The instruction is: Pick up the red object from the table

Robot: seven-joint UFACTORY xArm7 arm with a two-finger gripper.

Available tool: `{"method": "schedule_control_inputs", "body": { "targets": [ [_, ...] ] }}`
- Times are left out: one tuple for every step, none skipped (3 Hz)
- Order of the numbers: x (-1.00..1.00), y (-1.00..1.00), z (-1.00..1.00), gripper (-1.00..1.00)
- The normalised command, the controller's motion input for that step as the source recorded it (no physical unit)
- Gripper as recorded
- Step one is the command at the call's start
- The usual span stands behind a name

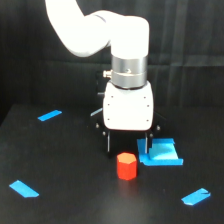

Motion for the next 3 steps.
{"method": "schedule_control_inputs", "body": {
  "targets": [
    [0.03, -0.60, -0.14, 0.99],
    [-0.01, -0.71, -0.15, 0.89],
    [0.07, -0.48, -0.11, 0.45]
  ]
}}
